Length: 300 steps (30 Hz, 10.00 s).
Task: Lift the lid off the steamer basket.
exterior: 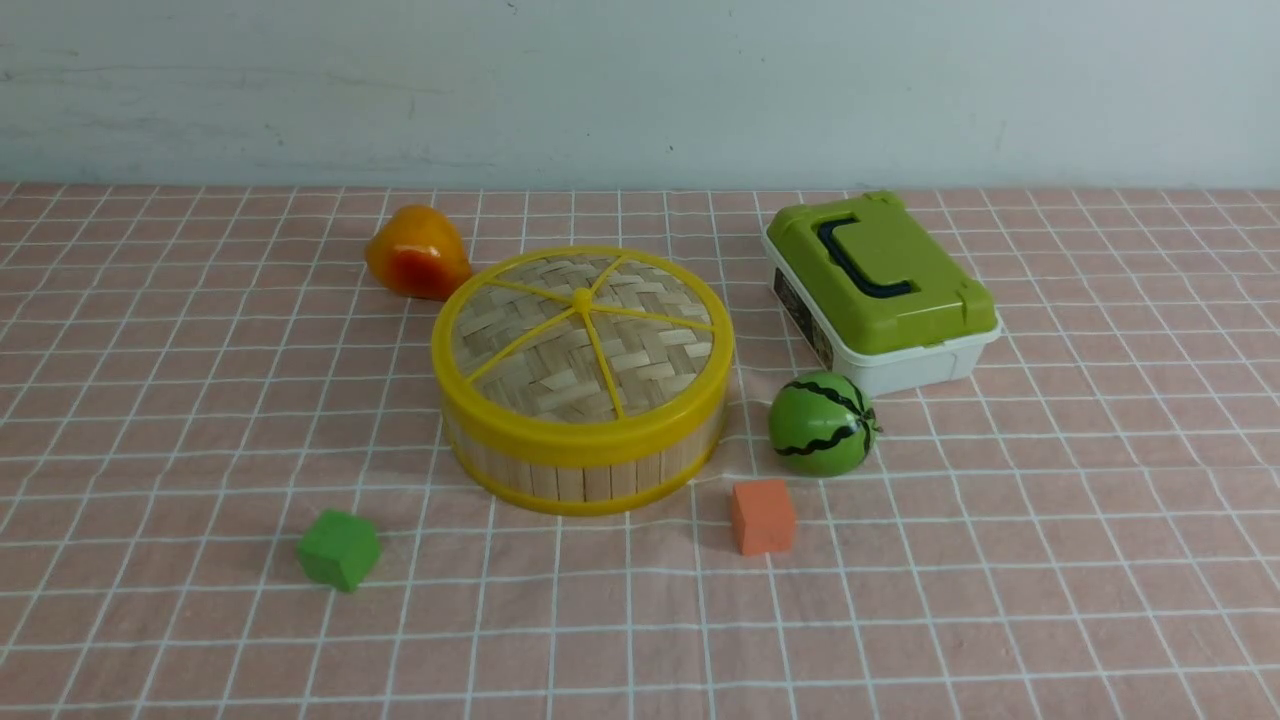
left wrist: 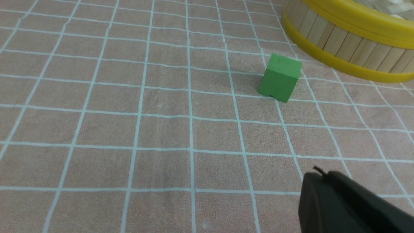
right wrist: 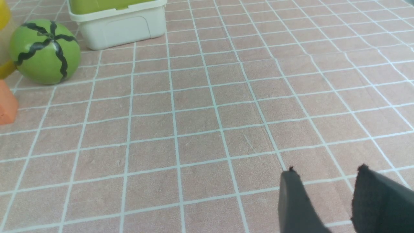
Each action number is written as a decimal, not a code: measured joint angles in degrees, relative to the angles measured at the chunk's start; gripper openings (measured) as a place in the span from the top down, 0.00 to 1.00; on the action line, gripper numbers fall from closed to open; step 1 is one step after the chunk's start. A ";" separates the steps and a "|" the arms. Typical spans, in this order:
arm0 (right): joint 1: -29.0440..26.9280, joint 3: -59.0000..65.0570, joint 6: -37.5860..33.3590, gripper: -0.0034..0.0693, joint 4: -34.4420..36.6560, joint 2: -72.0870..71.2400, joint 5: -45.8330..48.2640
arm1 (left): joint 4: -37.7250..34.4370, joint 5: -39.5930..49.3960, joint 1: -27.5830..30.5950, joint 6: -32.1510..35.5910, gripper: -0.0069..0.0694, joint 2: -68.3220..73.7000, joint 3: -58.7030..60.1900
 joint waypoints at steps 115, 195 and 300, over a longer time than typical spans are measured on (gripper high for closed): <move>0.00 0.00 0.00 0.62 0.00 0.00 0.00 | 9.24 16.92 -20.58 1.22 0.37 120.25 -108.27; 0.00 0.00 0.00 0.62 0.00 0.00 0.00 | 20.17 9.60 1.16 -25.56 0.93 80.49 -82.86; 0.00 0.00 0.00 0.62 0.00 0.00 0.00 | 24.69 0.61 2.26 19.02 0.93 0.04 0.01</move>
